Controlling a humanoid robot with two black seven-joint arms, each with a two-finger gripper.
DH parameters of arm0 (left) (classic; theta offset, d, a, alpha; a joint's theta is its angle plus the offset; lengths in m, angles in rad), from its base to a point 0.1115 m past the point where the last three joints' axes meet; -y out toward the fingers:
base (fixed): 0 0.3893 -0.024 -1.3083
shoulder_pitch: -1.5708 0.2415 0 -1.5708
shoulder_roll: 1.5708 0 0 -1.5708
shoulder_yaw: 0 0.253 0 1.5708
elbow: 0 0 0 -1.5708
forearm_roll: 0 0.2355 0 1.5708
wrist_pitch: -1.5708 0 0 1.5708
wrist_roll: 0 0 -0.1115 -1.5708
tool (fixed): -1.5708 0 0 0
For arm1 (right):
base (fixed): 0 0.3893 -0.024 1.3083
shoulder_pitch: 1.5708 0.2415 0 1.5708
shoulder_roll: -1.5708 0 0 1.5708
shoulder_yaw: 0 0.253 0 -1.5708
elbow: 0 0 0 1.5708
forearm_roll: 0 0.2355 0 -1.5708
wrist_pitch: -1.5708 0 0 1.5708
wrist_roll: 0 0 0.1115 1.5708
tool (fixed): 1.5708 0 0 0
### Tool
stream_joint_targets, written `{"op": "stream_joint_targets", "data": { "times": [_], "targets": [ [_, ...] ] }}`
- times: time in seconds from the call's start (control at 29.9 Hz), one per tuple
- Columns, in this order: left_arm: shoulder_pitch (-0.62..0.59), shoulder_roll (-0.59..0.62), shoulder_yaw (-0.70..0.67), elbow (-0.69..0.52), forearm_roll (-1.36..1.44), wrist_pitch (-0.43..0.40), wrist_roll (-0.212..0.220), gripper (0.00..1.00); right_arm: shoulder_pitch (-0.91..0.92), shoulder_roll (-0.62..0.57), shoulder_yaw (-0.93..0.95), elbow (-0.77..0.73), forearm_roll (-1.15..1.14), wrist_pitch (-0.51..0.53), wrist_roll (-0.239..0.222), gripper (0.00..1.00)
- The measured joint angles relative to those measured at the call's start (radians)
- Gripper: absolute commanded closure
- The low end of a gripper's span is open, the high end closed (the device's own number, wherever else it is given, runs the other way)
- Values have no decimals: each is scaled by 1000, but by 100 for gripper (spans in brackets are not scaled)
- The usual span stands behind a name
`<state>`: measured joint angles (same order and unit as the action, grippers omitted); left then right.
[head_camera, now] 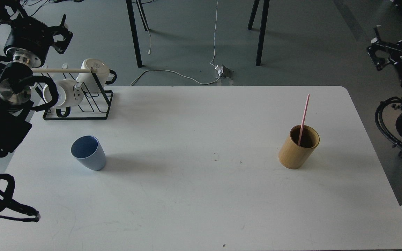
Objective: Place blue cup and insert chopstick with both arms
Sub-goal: 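Move the left gripper down toward the light blue cup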
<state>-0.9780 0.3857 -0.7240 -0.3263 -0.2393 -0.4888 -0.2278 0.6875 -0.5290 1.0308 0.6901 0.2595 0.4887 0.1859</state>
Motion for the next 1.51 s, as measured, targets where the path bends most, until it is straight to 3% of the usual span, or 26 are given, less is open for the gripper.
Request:
{"op": "stream_joint_targets", "data": {
  "times": [0.4, 0.64, 0.77, 1.17, 1.37, 1.51],
  "targets": [
    [-2, 6, 20, -53, 5, 0, -1, 1, -1, 1, 36, 11, 3, 0, 4, 1],
    [57, 242, 92, -461, 52, 0, -3, 1, -21, -12, 43, 38, 3, 0, 4, 1],
    [64, 376, 148, -636, 288, 0, 0, 1, -36, -15, 62, 49, 4, 0, 4, 1],
    [128, 747, 174, -999, 1097, 0, -13, 8, -58, -27, 82, 72, 3, 0, 5, 1],
    [174, 810, 207, -1065, 1497, 1, -48, 20, -64, -56, 83, 72, 3, 0, 5, 1],
    [179, 813, 295, -1064, 1731, 58, -84, 28, -67, -74, 83, 71, 3, 0, 4, 1]
  ]
}}
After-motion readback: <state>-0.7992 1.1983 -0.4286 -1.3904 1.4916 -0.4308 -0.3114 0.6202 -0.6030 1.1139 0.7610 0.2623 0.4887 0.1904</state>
